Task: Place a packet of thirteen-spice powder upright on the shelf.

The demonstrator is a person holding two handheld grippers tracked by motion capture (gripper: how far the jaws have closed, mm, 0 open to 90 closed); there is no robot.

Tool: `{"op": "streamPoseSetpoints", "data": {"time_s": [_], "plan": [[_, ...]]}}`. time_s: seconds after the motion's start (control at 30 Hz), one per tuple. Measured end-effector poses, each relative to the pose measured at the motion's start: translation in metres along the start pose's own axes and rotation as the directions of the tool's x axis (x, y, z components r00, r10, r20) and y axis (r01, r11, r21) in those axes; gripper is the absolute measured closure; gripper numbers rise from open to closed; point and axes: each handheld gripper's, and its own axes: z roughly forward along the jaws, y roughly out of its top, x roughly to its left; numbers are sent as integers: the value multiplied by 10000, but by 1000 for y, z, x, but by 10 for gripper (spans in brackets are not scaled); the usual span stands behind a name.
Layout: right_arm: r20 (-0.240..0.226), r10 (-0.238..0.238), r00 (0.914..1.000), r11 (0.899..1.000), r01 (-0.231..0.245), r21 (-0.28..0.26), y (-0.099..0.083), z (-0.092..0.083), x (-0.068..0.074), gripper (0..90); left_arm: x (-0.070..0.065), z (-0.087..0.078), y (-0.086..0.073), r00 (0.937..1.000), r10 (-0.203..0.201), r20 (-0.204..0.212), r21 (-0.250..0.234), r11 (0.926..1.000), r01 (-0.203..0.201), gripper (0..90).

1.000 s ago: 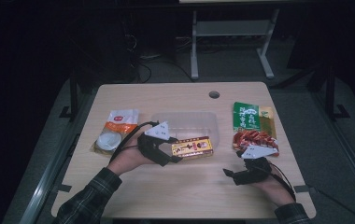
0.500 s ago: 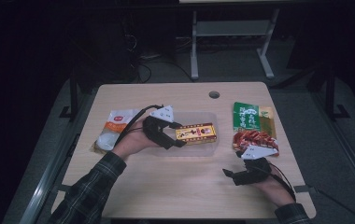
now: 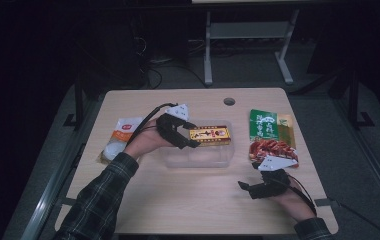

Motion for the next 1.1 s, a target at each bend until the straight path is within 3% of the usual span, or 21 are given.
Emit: {"op": "streamPoseSetpoints", "data": {"time_s": [0.3,0.67,1.1], "plan": [[-56,-51,10000,10000,51,-22,0,0,0,144,10,15,-6,9995,-323,49,49,9995,323,323],[-61,-62,10000,10000,61,-32,0,0,0,145,13,20,-6,9991,-402,147,-198,9990,405,322],[-100,-60,9999,10000,60,1,0,0,1,145,12,18,-1,9999,-149,-29,-721,9973,146,320]]}}
